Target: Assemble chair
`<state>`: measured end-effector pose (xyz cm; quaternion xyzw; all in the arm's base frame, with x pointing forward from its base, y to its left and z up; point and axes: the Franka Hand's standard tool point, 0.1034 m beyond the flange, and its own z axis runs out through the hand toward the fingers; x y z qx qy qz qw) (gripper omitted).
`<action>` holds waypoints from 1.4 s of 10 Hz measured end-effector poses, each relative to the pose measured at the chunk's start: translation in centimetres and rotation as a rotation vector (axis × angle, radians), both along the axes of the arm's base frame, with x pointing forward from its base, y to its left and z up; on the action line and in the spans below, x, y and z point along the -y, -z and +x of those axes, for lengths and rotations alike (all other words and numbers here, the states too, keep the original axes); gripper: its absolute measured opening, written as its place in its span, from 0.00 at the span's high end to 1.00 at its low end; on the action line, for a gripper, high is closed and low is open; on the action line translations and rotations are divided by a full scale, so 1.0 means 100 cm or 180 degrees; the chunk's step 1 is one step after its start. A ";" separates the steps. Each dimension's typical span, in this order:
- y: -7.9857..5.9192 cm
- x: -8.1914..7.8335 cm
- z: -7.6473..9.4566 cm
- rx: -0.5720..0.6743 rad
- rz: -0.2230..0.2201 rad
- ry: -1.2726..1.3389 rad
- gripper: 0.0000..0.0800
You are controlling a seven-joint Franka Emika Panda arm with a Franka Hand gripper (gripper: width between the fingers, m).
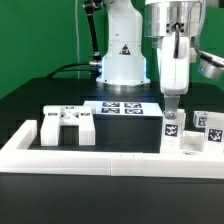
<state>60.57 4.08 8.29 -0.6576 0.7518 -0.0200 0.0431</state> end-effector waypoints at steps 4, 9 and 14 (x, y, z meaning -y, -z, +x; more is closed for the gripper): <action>-0.001 -0.005 -0.005 0.0027 -0.0045 -0.0453 0.19; 0.002 -0.005 -0.008 0.0046 -0.0126 -0.1040 0.19; -0.009 -0.023 -0.003 0.0093 -0.0347 -0.2589 0.19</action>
Offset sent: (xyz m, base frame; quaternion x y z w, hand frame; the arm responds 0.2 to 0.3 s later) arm -0.0221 0.0061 0.0082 0.0076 -0.0015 -0.1533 0.9881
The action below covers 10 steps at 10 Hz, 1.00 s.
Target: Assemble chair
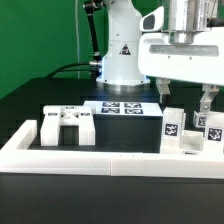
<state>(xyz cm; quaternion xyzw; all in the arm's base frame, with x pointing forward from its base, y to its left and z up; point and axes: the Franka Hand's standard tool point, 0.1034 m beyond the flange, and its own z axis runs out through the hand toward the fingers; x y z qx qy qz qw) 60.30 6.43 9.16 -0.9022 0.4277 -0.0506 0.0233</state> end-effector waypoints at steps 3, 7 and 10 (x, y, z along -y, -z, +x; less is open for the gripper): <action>0.002 0.002 0.000 -0.0006 -0.0064 -0.0477 0.19; 0.004 0.005 -0.008 0.0029 -0.0156 -0.0872 0.19; -0.004 0.016 -0.018 0.0026 -0.0132 -0.0987 0.19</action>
Offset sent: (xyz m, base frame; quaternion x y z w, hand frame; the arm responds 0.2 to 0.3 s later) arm -0.0194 0.0039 -0.0108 -0.0140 0.0348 -0.2890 0.9566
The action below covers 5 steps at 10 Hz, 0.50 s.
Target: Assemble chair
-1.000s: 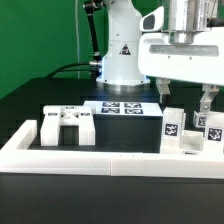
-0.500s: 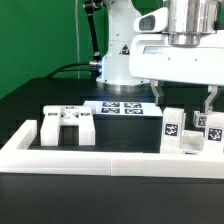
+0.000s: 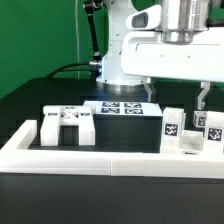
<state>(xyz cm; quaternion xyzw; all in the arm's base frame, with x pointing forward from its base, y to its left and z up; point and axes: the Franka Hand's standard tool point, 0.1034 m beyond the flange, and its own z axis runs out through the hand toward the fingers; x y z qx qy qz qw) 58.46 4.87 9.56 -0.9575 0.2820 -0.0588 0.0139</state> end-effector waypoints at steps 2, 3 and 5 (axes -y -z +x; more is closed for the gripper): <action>0.001 0.000 -0.001 -0.0008 0.0003 0.0046 0.19; 0.002 0.000 -0.001 -0.0011 0.0002 0.0046 0.19; 0.004 -0.001 -0.002 0.0064 -0.0067 -0.0301 0.19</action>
Offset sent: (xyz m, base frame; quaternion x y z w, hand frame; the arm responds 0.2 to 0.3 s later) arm 0.0000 0.0000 0.0000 0.0000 0.0000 0.0000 1.0000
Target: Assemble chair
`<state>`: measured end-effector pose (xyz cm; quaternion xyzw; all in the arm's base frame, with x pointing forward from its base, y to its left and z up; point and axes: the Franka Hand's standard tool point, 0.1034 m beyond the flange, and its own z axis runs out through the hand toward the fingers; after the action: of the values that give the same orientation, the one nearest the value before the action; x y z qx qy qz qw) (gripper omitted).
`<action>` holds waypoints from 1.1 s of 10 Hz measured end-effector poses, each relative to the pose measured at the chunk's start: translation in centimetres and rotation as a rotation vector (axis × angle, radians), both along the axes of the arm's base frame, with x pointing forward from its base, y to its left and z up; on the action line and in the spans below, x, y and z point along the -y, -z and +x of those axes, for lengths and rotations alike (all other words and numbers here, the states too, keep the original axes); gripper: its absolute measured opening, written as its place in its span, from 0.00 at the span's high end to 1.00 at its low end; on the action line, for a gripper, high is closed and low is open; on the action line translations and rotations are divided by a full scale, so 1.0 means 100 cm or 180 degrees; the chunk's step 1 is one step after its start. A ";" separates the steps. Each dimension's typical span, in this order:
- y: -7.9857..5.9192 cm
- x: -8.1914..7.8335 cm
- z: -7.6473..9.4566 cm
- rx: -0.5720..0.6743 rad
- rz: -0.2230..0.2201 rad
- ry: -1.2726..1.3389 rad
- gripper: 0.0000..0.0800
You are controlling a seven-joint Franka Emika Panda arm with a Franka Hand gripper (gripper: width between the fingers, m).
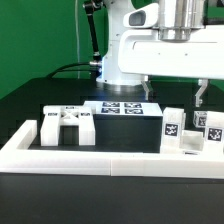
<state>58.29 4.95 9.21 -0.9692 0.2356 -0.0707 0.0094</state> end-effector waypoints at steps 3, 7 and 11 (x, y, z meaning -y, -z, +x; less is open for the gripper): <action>0.003 0.004 -0.003 0.0045 -0.0094 -0.0410 0.19; 0.007 0.006 -0.004 0.0028 -0.0105 -0.0407 0.19; 0.027 0.012 0.000 0.0136 -0.0290 -0.0715 0.19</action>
Offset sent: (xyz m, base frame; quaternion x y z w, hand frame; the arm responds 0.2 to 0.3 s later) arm 0.0000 0.0000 0.0000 0.0000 0.0000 0.0000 1.0000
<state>58.29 3.76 6.51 -0.9872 0.1219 -0.1004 -0.0217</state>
